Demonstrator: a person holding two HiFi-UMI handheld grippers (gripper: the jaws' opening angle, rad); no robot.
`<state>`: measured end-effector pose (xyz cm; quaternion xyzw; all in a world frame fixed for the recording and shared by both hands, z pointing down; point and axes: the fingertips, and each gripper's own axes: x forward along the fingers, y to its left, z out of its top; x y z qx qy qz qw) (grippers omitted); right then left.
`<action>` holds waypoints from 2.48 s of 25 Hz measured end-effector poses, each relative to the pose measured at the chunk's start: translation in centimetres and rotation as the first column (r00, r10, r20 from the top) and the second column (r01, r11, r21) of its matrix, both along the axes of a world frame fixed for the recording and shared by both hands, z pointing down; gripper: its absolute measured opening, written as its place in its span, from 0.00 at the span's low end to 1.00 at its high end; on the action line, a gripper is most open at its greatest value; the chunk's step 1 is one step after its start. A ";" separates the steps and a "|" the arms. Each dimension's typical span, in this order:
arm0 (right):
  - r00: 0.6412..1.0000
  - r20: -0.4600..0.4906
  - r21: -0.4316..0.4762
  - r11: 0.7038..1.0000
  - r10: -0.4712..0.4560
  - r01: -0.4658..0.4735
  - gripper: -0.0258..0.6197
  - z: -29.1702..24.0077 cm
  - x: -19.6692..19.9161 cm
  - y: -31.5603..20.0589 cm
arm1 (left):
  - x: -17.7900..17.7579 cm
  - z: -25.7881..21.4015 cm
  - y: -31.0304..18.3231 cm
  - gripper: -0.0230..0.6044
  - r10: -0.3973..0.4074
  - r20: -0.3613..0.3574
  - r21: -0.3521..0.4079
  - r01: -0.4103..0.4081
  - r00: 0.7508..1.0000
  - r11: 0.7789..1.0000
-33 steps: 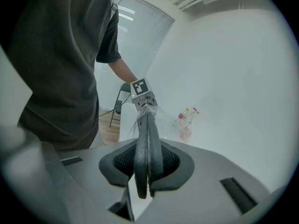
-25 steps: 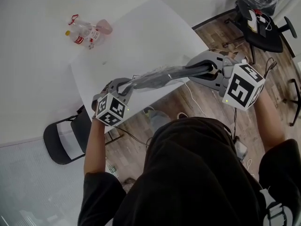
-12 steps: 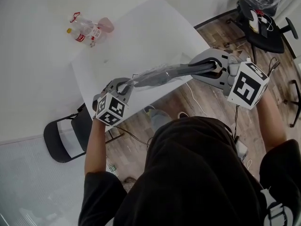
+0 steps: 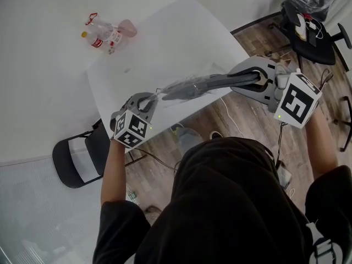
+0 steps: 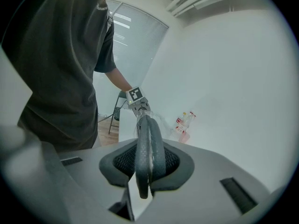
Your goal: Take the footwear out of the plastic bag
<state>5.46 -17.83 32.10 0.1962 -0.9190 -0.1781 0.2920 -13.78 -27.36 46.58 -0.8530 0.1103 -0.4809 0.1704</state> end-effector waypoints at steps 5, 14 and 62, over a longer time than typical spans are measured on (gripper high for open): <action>1.000 -0.001 -0.005 1.000 0.009 -0.009 0.16 0.0 0.2 -0.2 | -0.7 0.1 -0.4 0.07 -0.016 0.001 -0.001 0.016 1.000 1.000; 0.999 0.015 -0.004 0.999 0.033 -0.033 0.16 -0.1 1.0 0.0 | -1.8 0.7 -0.6 0.07 -0.046 0.005 0.002 0.046 0.999 0.999; 0.645 0.664 -0.029 0.875 0.379 -0.484 0.16 -7.7 9.3 -3.3 | -5.7 -5.8 -5.5 0.07 -0.602 -0.292 -0.163 0.582 0.743 0.797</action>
